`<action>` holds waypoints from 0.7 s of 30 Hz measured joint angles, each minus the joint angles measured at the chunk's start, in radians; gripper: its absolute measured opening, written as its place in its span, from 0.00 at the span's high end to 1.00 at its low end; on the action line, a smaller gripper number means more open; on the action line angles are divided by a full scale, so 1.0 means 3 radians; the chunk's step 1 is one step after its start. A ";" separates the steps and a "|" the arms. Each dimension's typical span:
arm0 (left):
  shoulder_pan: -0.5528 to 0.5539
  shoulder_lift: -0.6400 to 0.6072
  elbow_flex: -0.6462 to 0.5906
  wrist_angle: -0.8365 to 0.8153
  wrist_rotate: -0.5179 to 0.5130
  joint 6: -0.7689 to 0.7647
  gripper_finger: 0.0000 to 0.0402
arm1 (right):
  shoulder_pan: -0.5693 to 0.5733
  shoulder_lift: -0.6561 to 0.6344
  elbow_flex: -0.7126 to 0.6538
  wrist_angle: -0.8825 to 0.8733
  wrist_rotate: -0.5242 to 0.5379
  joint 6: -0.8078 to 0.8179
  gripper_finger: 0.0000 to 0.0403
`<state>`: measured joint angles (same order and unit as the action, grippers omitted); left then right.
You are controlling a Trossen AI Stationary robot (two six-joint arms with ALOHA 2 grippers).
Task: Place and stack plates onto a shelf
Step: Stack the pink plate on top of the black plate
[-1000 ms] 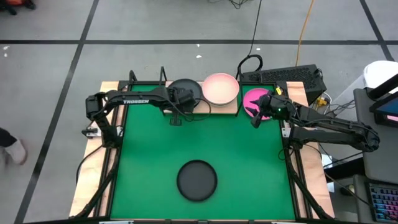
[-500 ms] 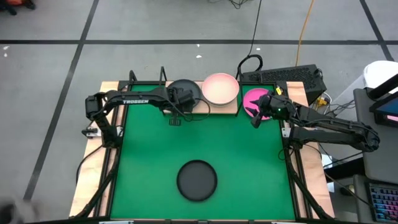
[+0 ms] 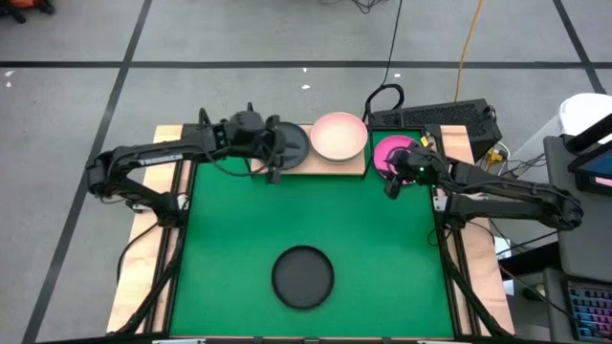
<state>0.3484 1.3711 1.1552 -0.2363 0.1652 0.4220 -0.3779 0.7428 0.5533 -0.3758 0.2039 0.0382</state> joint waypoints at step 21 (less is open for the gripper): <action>-0.0240 -0.0610 -0.1188 0.2005 0.0090 -0.0767 0.69 | -0.0007 0.0935 0.0000 -0.0446 -0.0030 0.0152 0.61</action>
<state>0.2765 1.1881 0.7989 0.3653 0.1923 0.1919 -0.3801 1.0232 0.5533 -0.5095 0.1949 0.0837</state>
